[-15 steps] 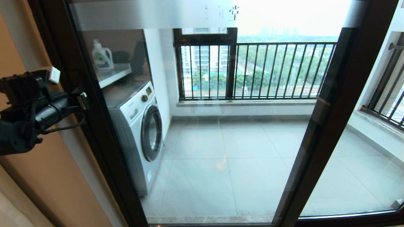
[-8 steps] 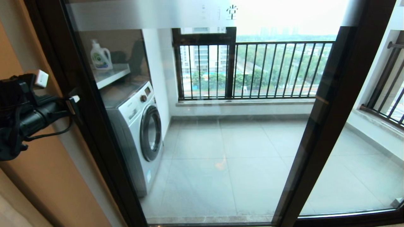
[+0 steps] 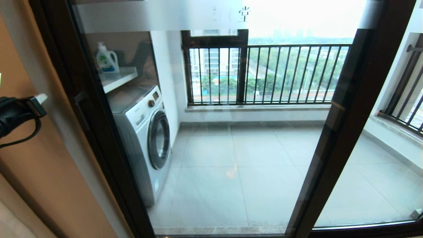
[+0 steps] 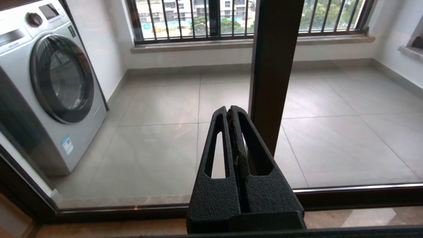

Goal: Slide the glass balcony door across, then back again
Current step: Close the slid door

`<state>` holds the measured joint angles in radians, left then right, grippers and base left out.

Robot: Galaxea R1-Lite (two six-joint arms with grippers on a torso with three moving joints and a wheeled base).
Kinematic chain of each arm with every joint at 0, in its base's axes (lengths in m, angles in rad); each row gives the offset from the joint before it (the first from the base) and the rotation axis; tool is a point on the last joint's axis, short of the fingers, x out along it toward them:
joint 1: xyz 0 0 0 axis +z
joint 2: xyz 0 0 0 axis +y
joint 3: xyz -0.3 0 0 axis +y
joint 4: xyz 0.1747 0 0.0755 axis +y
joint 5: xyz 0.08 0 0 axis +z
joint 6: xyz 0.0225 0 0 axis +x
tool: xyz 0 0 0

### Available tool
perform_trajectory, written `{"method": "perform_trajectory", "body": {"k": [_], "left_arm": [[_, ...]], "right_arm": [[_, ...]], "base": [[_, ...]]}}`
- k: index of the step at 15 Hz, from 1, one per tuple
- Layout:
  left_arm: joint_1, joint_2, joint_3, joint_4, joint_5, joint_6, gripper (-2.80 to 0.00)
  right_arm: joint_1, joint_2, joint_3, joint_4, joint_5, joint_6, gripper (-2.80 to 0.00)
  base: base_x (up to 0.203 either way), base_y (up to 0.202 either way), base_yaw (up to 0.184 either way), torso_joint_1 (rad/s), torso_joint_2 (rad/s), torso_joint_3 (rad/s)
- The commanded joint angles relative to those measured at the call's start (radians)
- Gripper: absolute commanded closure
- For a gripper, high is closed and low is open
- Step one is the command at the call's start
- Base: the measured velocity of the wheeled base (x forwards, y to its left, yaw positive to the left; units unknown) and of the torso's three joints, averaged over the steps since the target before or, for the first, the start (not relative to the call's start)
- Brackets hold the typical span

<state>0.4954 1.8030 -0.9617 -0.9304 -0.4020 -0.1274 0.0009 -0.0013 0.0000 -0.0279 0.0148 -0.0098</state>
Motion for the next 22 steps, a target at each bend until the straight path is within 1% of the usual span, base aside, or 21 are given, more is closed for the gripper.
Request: {"method": "perform_trajectory", "body": {"k": [1, 4, 6, 8, 10, 12, 15, 18, 22], "left_arm": [[0.033, -0.049, 0.001, 0.026, -0.040, -0.005, 0.00], [0.031, -0.055, 0.034, 0.038, -0.055, -0.017, 0.00], [0.003, -0.077, 0.087, 0.036, -0.085, -0.017, 0.00], [-0.002, -0.116, 0.155, 0.036, -0.140, -0.015, 0.00], [0.001, -0.113, 0.201, 0.036, -0.162, -0.009, 0.00], [0.001, -0.093, 0.208, 0.039, -0.166, -0.004, 0.00], [-0.001, -0.023, 0.201, 0.035, -0.160, 0.021, 0.00], [-0.010, 0.039, 0.192, 0.033, -0.157, 0.027, 0.00], [-0.033, 0.121, 0.098, 0.025, -0.146, 0.026, 0.00]], "right_arm": [[0.001, 0.001, 0.009, -0.001, 0.001, -0.001, 0.00], [0.001, 0.001, 0.009, -0.001, 0.001, -0.001, 0.00], [0.001, 0.001, 0.009, -0.001, 0.001, 0.000, 0.00], [0.001, 0.001, 0.009, -0.001, 0.001, -0.001, 0.00], [0.001, 0.001, 0.009, -0.001, 0.001, -0.001, 0.00], [0.001, 0.001, 0.009, -0.001, 0.001, 0.001, 0.00], [0.001, 0.001, 0.009, -0.001, 0.001, -0.001, 0.00], [0.001, 0.001, 0.009, -0.001, 0.001, -0.001, 0.00], [0.001, 0.001, 0.009, -0.001, 0.001, -0.001, 0.00]], "base": [[0.000, 0.000, 0.000, 0.000, 0.00, 0.000], [0.000, 0.000, 0.000, 0.000, 0.00, 0.000], [0.000, 0.000, 0.000, 0.000, 0.00, 0.000], [0.000, 0.000, 0.000, 0.000, 0.00, 0.000], [0.000, 0.000, 0.000, 0.000, 0.00, 0.000], [0.000, 0.000, 0.000, 0.000, 0.00, 0.000], [0.000, 0.000, 0.000, 0.000, 0.00, 0.000], [0.000, 0.000, 0.000, 0.000, 0.00, 0.000], [0.000, 0.000, 0.000, 0.000, 0.00, 0.000]]}}
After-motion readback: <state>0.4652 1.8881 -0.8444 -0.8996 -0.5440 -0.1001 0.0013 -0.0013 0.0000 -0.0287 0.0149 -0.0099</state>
